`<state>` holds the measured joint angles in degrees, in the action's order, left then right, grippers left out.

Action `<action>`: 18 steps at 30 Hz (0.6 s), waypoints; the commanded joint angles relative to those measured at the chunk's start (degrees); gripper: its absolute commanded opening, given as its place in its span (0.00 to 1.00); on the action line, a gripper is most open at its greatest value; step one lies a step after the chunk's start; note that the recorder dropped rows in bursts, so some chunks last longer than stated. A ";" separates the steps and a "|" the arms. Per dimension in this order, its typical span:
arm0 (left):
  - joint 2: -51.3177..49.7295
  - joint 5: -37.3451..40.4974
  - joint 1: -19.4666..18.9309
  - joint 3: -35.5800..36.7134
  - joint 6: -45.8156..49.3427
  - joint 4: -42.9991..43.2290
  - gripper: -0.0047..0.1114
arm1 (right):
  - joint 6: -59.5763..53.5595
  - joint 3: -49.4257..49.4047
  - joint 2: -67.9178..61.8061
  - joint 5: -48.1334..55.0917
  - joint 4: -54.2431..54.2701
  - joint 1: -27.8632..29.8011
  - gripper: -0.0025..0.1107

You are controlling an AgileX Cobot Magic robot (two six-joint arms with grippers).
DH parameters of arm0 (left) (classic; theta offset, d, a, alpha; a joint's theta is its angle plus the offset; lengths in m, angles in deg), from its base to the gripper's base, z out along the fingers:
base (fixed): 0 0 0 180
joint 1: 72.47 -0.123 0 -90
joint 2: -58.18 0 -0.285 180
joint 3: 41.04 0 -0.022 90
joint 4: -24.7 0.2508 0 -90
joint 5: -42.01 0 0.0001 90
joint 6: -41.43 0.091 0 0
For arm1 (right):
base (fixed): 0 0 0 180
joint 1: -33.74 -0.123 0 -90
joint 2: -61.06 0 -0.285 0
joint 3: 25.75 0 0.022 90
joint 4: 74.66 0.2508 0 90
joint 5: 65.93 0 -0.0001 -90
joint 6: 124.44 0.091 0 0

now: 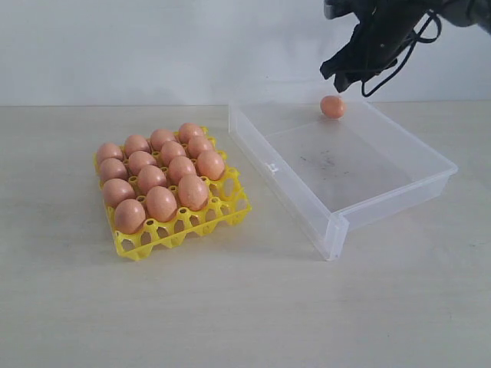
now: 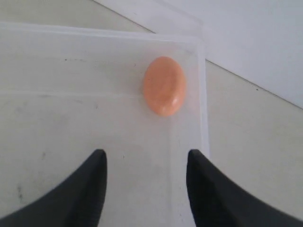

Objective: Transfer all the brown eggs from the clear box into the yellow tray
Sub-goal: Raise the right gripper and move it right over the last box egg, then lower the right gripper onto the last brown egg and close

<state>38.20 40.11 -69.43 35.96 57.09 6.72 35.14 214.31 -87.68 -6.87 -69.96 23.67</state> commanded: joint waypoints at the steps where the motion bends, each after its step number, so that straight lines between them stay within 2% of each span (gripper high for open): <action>1: -0.18 -0.67 0.29 0.22 0.30 -0.30 0.07 | -1.16 7.84 -6.08 -0.73 0.81 0.25 0.44; 10: -0.18 -0.67 0.29 0.22 0.30 -0.30 0.07 | -2.22 11.34 -11.26 -14.70 8.03 0.25 0.44; 18: -0.18 -0.67 0.29 0.22 0.30 -0.30 0.07 | -2.22 11.34 -12.78 -18.07 8.03 0.25 0.44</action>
<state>38.20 40.11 -69.43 35.96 57.09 6.72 33.48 225.33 -99.95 -23.69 -62.02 23.67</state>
